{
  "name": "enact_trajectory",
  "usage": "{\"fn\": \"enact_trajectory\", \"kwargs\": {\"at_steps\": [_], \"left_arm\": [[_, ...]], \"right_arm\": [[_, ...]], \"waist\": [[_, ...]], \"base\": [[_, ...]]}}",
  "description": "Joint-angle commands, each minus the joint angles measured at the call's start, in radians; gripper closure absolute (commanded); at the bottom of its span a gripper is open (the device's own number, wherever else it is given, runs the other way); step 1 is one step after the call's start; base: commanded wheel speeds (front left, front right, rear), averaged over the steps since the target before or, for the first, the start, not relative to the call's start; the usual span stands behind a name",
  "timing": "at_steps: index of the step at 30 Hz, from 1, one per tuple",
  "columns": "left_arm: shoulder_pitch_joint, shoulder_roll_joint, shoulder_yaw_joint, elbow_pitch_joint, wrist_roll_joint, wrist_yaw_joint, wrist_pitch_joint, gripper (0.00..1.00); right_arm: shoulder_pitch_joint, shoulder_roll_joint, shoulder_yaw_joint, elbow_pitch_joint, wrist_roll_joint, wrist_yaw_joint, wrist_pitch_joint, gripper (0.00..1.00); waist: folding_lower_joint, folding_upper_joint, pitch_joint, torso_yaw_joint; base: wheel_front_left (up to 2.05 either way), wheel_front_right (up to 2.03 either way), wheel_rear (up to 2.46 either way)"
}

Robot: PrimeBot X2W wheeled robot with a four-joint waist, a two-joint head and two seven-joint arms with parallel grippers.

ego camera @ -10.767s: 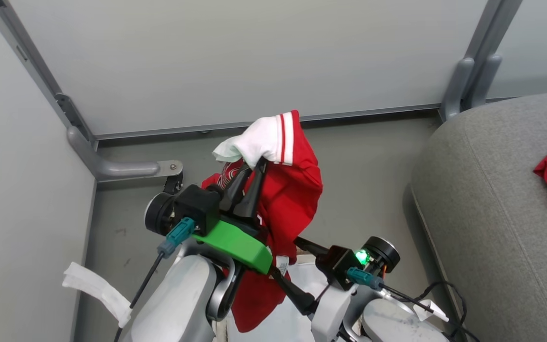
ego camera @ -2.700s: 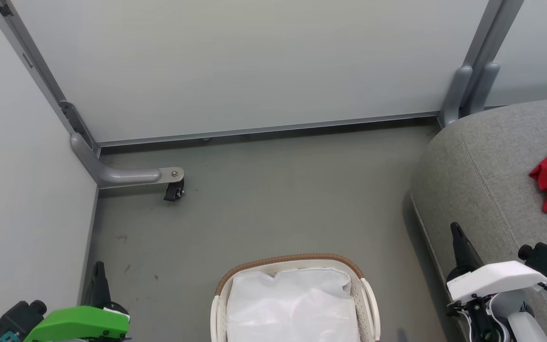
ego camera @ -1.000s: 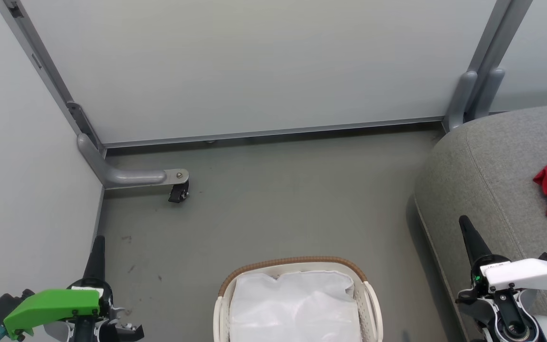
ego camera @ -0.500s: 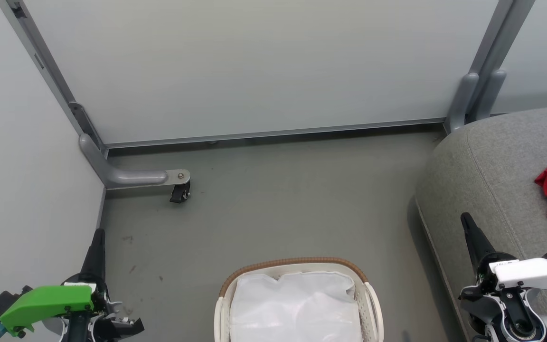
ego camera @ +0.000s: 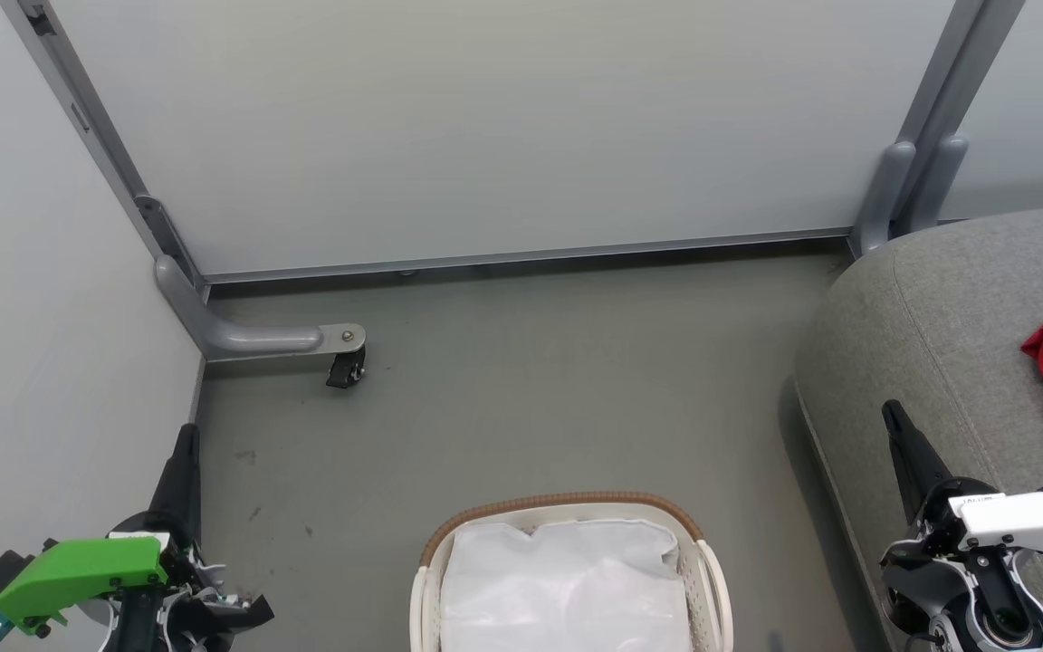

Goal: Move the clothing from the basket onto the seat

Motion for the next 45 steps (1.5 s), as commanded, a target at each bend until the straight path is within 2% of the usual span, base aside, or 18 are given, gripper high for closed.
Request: {"fn": "enact_trajectory", "kwargs": {"at_steps": [1,45], "left_arm": [[-0.015,0.007,0.003,-0.006,-0.02,-0.006,0.005,1.0],[-0.013,0.007,0.003,-0.005,-0.016,-0.006,0.005,1.0]], "right_arm": [[0.011,-0.006,-0.004,-0.007,0.02,0.0,0.007,1.0],[0.011,-0.006,-0.003,-0.006,0.016,0.0,0.006,1.0]], "waist": [[0.0,0.0,0.0,0.0],[0.0,0.0,0.0,0.0]], "base": [[0.0,0.0,0.0],[0.0,0.0,0.0]]}}
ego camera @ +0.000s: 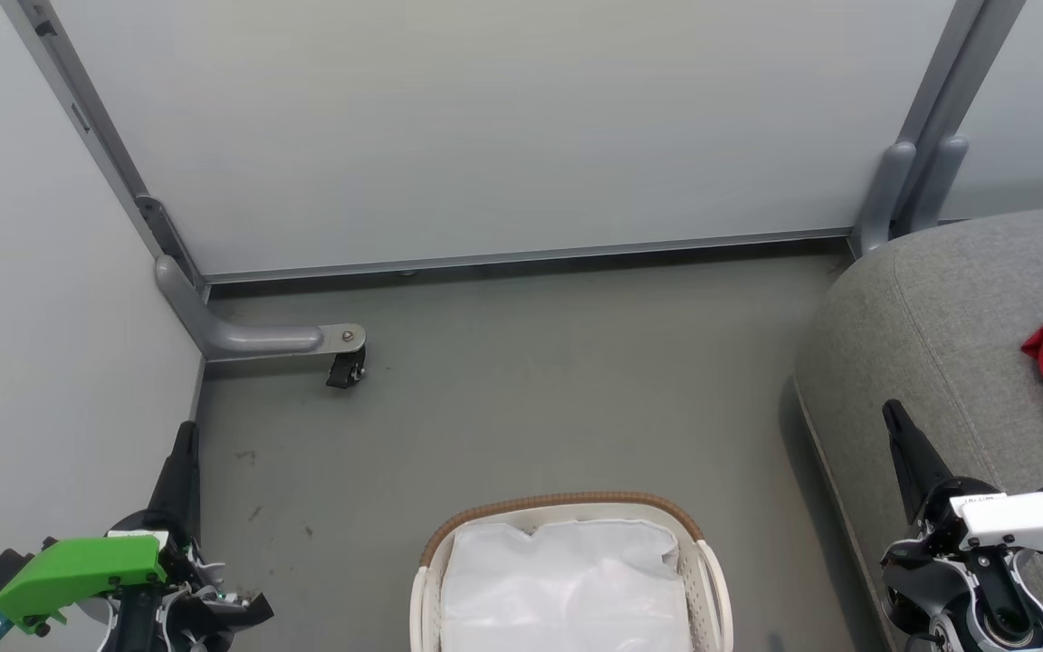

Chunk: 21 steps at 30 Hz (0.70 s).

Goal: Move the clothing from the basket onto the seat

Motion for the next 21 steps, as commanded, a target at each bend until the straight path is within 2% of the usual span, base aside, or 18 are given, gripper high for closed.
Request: {"fn": "enact_trajectory", "kwargs": {"at_steps": [1,21], "left_arm": [[-0.01,0.007,0.002,-0.002,-0.003,-0.006,0.004,1.0],[-0.01,0.007,0.002,-0.002,-0.003,-0.006,0.005,1.0]], "right_arm": [[0.011,-0.006,-0.002,-0.004,0.003,0.0,0.002,1.0],[0.011,-0.006,-0.002,-0.004,0.003,0.0,0.001,1.0]], "waist": [[0.0,0.0,0.0,0.0],[0.0,0.0,0.0,0.0]], "base": [[0.0,0.0,0.0],[0.0,0.0,0.0]]}}
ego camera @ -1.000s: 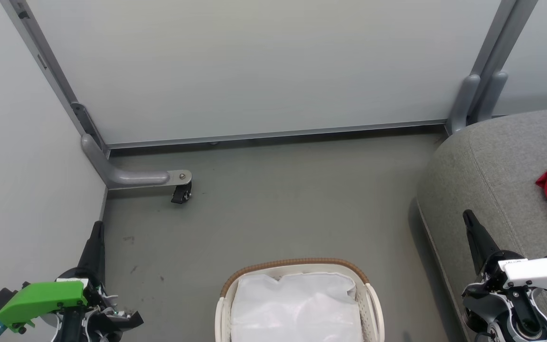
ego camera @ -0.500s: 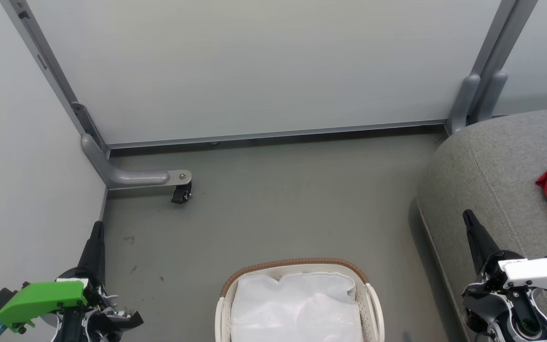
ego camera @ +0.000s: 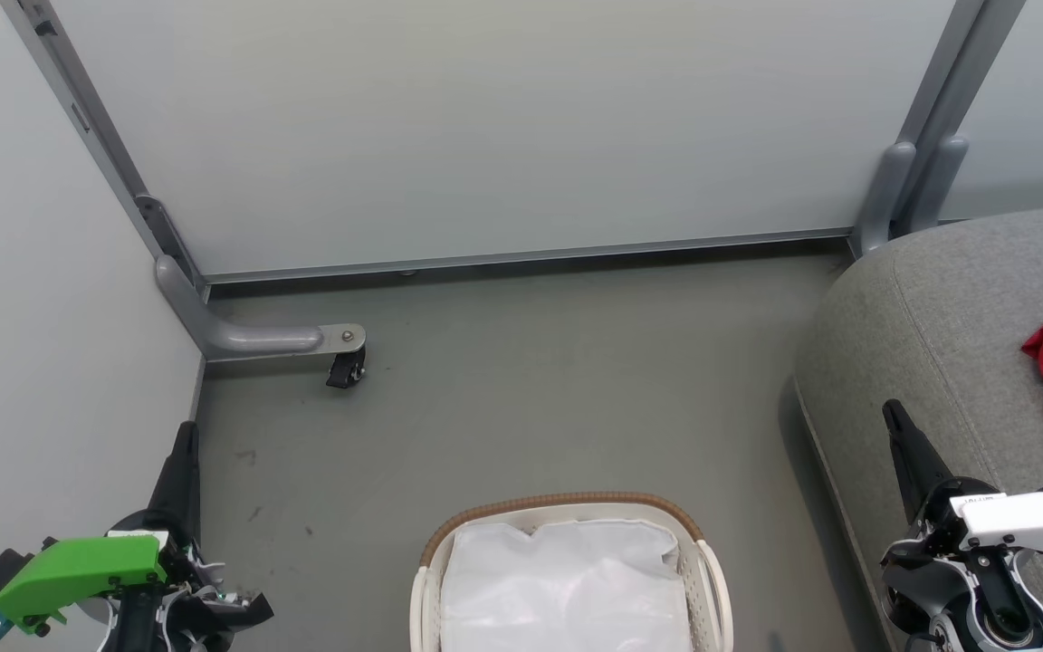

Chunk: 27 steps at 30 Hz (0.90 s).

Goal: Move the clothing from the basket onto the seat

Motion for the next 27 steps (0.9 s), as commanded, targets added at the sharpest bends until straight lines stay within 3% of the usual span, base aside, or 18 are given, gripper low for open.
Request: {"fn": "enact_trajectory", "kwargs": {"at_steps": [1,27], "left_arm": [[-0.01,0.007,0.002,-0.001,-0.003,-0.006,0.004,1.0],[-0.01,0.007,0.002,-0.001,-0.003,-0.006,0.004,1.0]], "right_arm": [[0.011,-0.006,-0.002,-0.004,0.003,0.0,0.001,1.0],[0.011,-0.006,-0.001,-0.004,0.003,0.0,0.001,1.0]], "waist": [[0.0,-0.0001,0.0,0.0],[0.0,-0.0001,0.0,0.0]], "base": [[0.0,0.0,0.0],[0.0,0.0,0.0]]}}
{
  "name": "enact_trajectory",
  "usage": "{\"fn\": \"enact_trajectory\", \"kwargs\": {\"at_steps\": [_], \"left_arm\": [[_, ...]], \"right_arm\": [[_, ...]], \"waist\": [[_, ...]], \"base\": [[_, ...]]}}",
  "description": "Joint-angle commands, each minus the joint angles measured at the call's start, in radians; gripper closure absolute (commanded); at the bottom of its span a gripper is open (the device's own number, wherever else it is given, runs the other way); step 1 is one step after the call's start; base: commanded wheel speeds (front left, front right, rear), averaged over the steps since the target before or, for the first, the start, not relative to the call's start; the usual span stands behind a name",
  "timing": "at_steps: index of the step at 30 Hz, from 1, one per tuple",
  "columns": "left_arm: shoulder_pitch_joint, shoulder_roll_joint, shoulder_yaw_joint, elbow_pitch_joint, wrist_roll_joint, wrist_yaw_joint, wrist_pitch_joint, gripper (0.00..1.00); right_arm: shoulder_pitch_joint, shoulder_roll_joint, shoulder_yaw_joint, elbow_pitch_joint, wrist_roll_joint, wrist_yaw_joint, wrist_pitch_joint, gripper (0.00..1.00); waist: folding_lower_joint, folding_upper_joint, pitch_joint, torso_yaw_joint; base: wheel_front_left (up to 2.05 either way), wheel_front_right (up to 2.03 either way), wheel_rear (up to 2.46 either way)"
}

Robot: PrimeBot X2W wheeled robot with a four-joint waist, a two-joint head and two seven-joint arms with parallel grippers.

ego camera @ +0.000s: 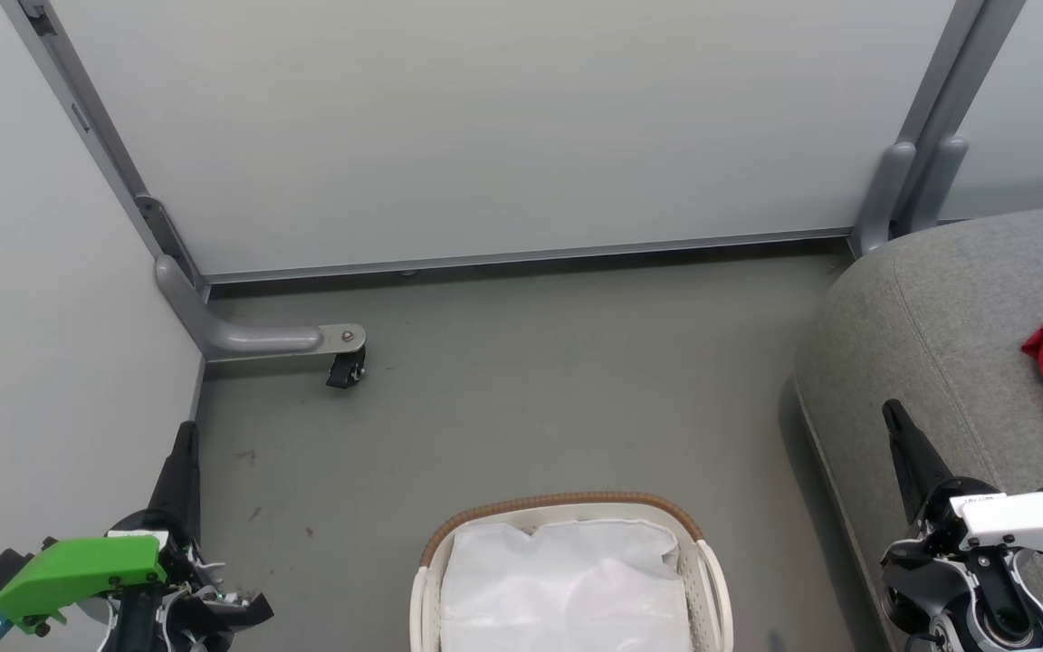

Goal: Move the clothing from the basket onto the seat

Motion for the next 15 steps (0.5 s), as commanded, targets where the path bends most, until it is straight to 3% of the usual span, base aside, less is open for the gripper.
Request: {"fn": "enact_trajectory", "kwargs": {"at_steps": [1,15], "left_arm": [[-0.009,0.007,0.002,-0.001,-0.003,-0.006,0.004,1.0],[-0.009,0.007,0.002,-0.002,-0.003,-0.006,0.004,1.0]], "right_arm": [[0.011,-0.006,-0.001,-0.004,0.003,0.0,0.001,1.0],[0.011,-0.006,-0.001,-0.004,0.003,0.0,0.001,1.0]], "waist": [[0.0,0.0,0.0,0.0],[0.0,0.0,0.0,0.0]], "base": [[0.0,0.0,0.0],[0.0,0.0,0.0]]}}
